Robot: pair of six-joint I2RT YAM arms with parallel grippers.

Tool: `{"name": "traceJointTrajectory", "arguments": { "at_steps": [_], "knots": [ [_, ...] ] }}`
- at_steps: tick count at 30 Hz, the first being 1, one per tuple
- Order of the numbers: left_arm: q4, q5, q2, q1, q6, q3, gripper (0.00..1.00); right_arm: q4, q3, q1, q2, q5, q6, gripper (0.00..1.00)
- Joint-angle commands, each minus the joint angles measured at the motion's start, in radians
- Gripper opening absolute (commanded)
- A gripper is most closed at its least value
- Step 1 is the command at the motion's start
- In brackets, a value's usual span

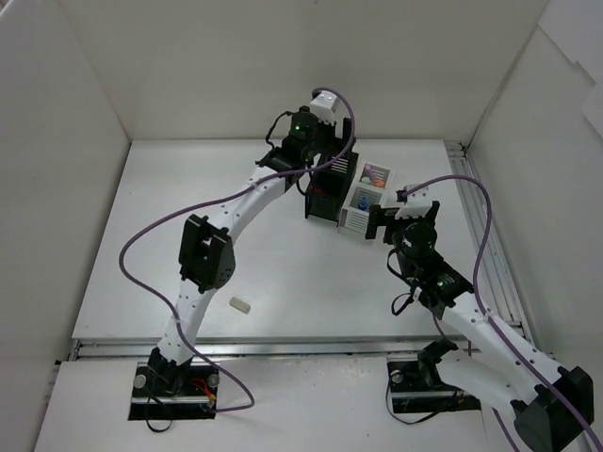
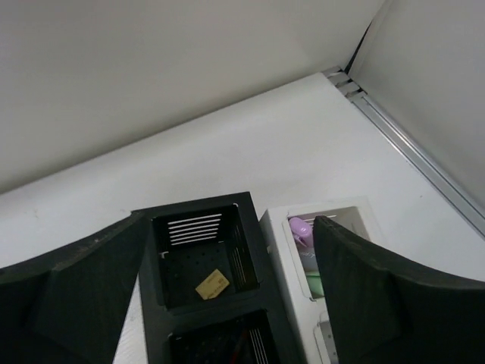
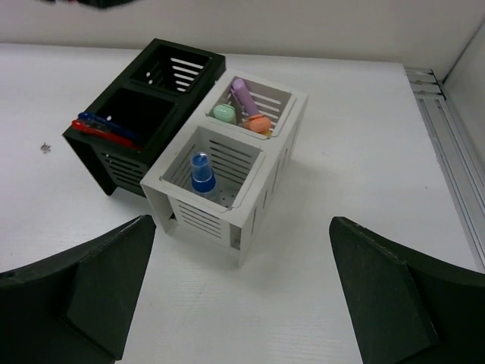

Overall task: Sort the stationery into containers
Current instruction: Place the stationery in the storage box, then pick up the stationery from the center of the board.

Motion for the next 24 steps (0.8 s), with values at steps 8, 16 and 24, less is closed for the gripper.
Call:
{"name": "traceJointTrajectory", "arguments": {
  "at_steps": [8, 16, 24],
  "knots": [
    [-0.154, -0.016, -0.651, 0.118, -0.06, -0.334, 1.0, -0.063, 0.183, 0.138, 0.171, -0.308, -0.234, 0.98],
    [-0.398, -0.436, -1.306, 0.169, -0.357, -1.181, 1.0, -0.054, 0.386, 0.348, 0.549, -0.378, -0.274, 0.98],
    [-0.801, -0.585, -1.624, 0.199, -0.615, -1.404, 1.0, -0.028, 0.573, 0.567, 0.918, -0.578, -0.27, 0.98]
  ]
}}
